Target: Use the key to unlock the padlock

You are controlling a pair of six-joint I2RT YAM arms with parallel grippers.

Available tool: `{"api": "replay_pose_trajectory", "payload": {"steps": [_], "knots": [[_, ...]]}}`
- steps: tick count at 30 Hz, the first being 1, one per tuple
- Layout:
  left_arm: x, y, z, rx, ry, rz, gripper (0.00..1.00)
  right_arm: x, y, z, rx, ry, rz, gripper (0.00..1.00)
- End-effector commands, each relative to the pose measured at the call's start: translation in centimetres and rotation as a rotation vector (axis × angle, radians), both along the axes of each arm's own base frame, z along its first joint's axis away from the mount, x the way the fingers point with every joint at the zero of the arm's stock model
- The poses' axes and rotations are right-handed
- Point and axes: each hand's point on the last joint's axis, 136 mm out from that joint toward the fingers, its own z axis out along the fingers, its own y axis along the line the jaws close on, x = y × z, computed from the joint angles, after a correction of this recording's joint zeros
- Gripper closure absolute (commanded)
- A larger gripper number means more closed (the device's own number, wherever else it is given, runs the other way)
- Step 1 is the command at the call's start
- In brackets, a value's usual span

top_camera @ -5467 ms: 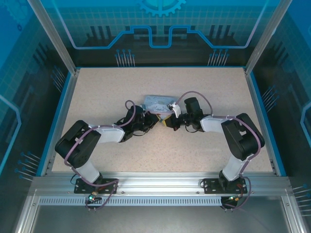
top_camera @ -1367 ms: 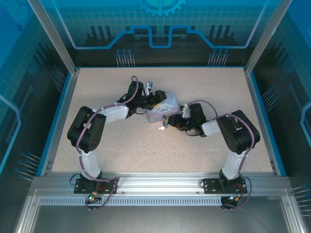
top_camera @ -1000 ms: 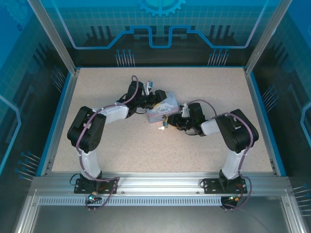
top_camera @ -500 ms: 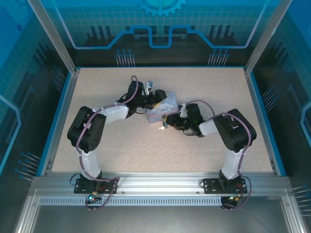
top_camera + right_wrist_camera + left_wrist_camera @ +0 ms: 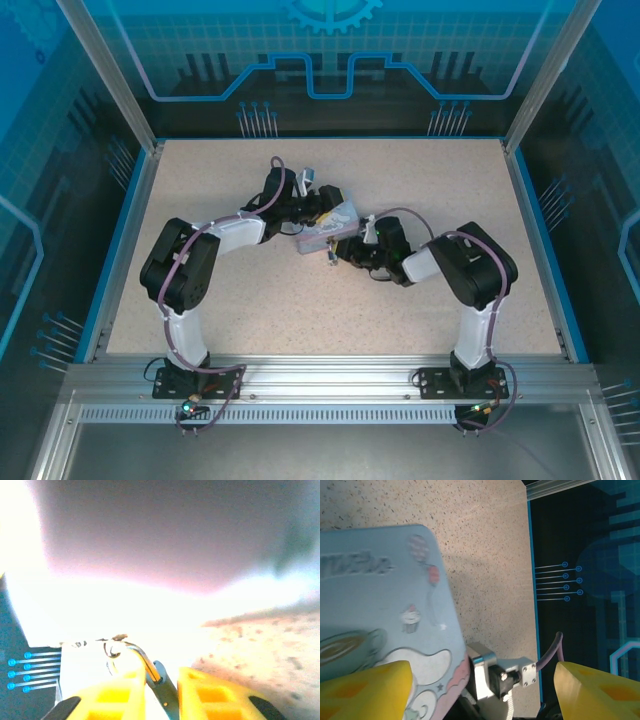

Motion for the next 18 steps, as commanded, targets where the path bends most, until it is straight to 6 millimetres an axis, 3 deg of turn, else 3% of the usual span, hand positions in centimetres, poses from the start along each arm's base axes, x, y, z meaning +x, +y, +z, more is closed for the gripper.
{"api": "replay_pose_trajectory", "payload": {"steps": [1,7,18], "knots": [[0.3,-0.4,0.6,-0.016,-0.013,-0.02,0.24,-4.0,0.1,-4.8,-0.088,0.176,0.041,0.86],[-0.1,0.2,0.5,0.013,-0.018,-0.002,0.24,-3.5,-0.2,-3.6,-0.093,0.146,0.009,1.0],[-1.6,1.8,2.8,0.095,-0.075,0.008,0.21,-2.9,-1.9,-3.0,-0.162,0.133,-0.065,1.0]]}}
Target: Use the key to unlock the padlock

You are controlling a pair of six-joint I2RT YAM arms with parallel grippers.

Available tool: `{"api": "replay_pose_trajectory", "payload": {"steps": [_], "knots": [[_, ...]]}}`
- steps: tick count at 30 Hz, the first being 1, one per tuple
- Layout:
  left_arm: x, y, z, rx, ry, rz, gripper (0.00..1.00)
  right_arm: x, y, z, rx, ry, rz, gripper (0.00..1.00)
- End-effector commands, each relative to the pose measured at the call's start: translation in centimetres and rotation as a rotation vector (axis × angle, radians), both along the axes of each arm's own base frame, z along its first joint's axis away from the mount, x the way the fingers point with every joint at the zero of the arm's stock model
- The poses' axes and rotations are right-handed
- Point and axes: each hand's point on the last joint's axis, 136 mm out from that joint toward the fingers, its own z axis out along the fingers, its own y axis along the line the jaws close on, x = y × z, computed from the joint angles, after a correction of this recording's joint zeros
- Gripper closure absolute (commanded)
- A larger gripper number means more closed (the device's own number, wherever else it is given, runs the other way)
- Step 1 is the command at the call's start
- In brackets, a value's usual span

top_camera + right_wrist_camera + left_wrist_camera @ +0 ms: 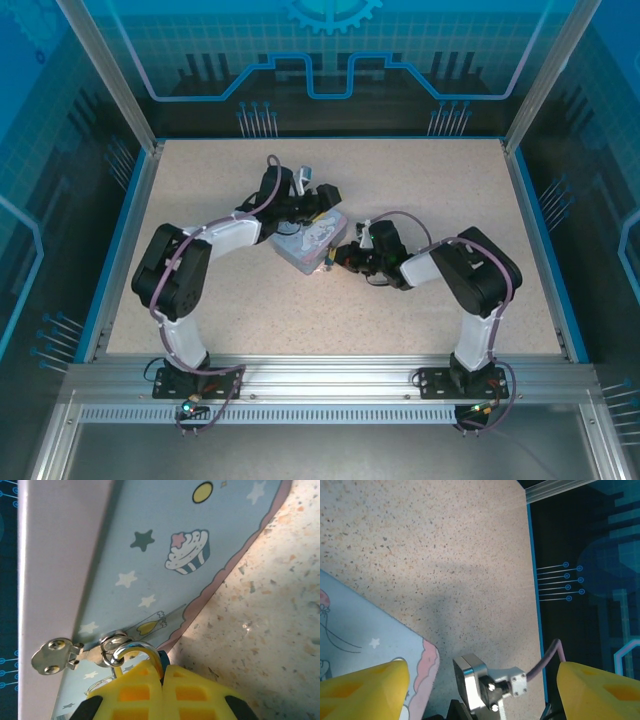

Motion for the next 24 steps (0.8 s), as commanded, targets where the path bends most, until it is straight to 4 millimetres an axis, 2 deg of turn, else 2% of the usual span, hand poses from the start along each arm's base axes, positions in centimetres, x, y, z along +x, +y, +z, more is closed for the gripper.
{"api": "replay_pose_trajectory", "payload": {"steps": [1,13,20,24], "knots": [[-0.9,0.9,0.7,0.061,-0.025,-0.006,0.21,-1.4,-2.0,-3.0,-0.11,0.097,-0.044,1.0],[-4.6,0.3,-3.9,0.133,0.077,-0.062,0.22,-0.2,-3.6,-2.3,-0.168,0.113,-0.118,1.0],[-5.8,1.3,-7.3,0.208,0.132,-0.045,0.22,0.8,-5.0,-1.7,-0.192,0.107,-0.163,1.0],[-6.0,1.8,-8.6,0.228,0.151,-0.037,0.22,1.5,-5.6,-1.3,-0.215,0.095,-0.171,1.0]]}}
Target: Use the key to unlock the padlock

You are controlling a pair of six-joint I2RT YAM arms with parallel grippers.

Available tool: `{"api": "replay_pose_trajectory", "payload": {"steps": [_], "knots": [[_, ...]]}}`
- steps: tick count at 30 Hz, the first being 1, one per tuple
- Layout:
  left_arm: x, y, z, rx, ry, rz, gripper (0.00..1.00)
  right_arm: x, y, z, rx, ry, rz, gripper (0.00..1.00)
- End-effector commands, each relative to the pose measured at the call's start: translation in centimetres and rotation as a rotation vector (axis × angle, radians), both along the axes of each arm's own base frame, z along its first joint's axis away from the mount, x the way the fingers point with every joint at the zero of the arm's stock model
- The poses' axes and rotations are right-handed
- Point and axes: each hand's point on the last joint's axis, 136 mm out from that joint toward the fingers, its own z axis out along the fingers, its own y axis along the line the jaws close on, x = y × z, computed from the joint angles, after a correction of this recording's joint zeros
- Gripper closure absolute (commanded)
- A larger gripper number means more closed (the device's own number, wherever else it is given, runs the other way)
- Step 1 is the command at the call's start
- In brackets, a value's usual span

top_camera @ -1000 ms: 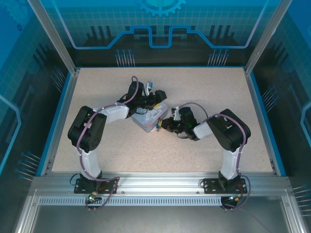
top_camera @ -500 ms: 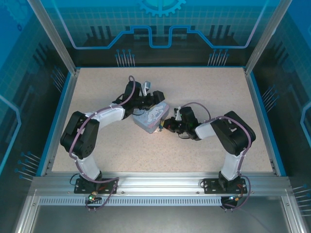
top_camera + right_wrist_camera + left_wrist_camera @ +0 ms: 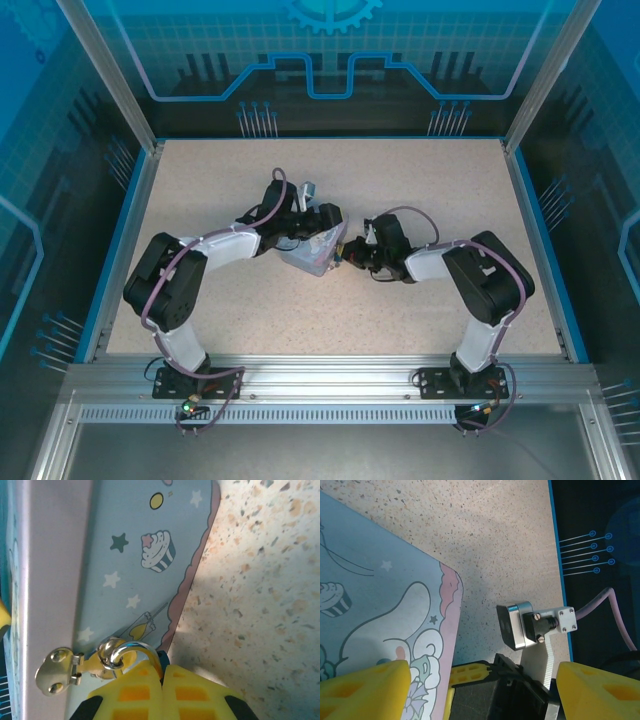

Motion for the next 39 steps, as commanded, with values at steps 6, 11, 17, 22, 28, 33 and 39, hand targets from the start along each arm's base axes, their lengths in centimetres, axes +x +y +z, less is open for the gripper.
{"api": "replay_pose_trajectory", "payload": {"steps": [6,11,17,22,28,33,39], "knots": [[-2.3,1.9,-7.0,0.144,0.16,0.019,0.22,1.6,-3.3,-1.0,-0.12,0.026,-0.089,1.0],[-2.4,2.1,-7.7,0.157,0.168,0.022,0.22,2.0,-3.8,-0.9,-0.136,0.029,-0.098,1.0],[-2.5,2.1,-8.4,0.17,0.177,0.017,0.22,3.5,-3.5,0.7,-0.156,-0.016,-0.08,1.0],[-2.3,2.0,-8.2,0.161,0.173,0.017,0.22,5.0,-3.6,2.4,-0.176,-0.072,-0.094,1.0],[-1.1,1.2,-4.7,0.103,0.111,0.005,0.18,5.7,-5.5,5.9,-0.206,-0.164,-0.1,1.0],[1.7,2.2,2.7,0.042,-0.039,0.015,0.09,2.2,-6.8,10.4,-0.278,-0.198,0.086,1.0],[2.6,5.4,8.6,0.016,-0.164,0.079,0.01,-4.4,-5.5,11.4,-0.163,-0.08,0.282,1.0]]}}
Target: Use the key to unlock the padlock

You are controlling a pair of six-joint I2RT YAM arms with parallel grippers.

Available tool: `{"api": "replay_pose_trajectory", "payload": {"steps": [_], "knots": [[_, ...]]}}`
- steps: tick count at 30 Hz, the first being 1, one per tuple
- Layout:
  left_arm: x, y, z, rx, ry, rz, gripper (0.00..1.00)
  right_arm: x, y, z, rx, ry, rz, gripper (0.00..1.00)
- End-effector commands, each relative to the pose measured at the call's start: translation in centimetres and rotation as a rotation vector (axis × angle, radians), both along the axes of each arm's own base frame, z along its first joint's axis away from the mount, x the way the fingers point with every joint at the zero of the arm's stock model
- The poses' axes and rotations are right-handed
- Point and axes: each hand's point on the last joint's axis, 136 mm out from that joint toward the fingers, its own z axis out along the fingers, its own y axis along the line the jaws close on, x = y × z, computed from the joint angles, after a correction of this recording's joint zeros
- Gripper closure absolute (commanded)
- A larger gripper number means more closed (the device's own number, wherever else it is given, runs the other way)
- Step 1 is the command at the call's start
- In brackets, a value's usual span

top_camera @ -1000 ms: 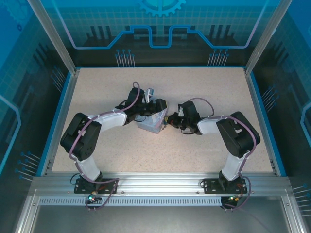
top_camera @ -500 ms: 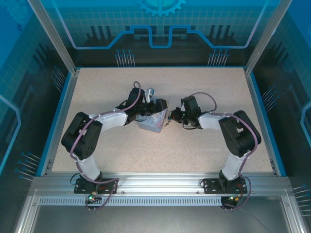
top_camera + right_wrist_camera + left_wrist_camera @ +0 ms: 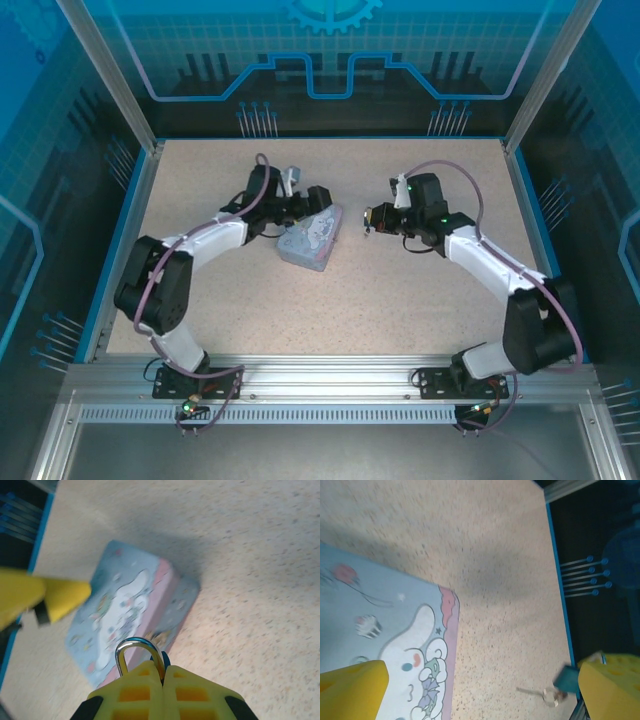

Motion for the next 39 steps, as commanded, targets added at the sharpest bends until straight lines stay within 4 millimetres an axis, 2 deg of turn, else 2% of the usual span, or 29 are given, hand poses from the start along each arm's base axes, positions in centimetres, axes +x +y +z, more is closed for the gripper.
{"api": "replay_pose_trajectory", "payload": {"steps": [1,4,8,11,17,20,22,26,30,33,35,39], "knots": [[-0.2,1.8,4.8,-0.003,-0.105,0.026,0.01,-6.3,1.3,-2.9,0.026,0.215,0.168,1.0],[-1.1,3.8,5.6,0.001,-0.133,0.082,0.01,-8.9,3.0,-5.5,0.124,0.318,0.194,1.0],[-2.7,5.7,6.1,-0.004,-0.145,0.13,0.01,-10.4,4.7,-9.2,0.152,0.411,0.181,1.0],[-3.9,6.5,5.9,0.003,-0.138,0.144,0.01,-10.5,5.2,-11.2,0.151,0.468,0.167,1.0],[-5.8,7.7,5.4,0.017,-0.124,0.17,0.01,-9.5,4.3,-13.6,0.063,0.476,0.115,0.99],[-6.4,8.3,5.3,0.03,-0.121,0.185,0.01,-8.9,4.0,-14.0,0.026,0.467,0.112,0.92],[-6.8,8.7,5.4,0.046,-0.123,0.193,0.01,-8.7,3.5,-14.3,-0.015,0.468,0.104,0.83],[-7.6,9.9,5.8,0.093,-0.133,0.218,0.01,-8.4,2.0,-13.9,-0.094,0.441,0.082,0.74],[-8.5,12.0,6.3,0.166,-0.141,0.276,0.01,-8.4,0.1,-12.6,-0.129,0.403,0.049,0.65],[-9.3,13.7,6.9,0.208,-0.158,0.332,0.01,-8.1,-2.0,-10.3,-0.183,0.312,0.016,0.55],[-9.9,15.4,7.1,0.257,-0.18,0.391,0.01,-7.3,-3.4,-7.9,-0.223,0.205,-0.005,0.47],[-10.7,20.4,5.8,0.416,-0.207,0.577,0.01,-5.3,-7.7,-3.8,-0.332,0.016,-0.103,0.27]]}}
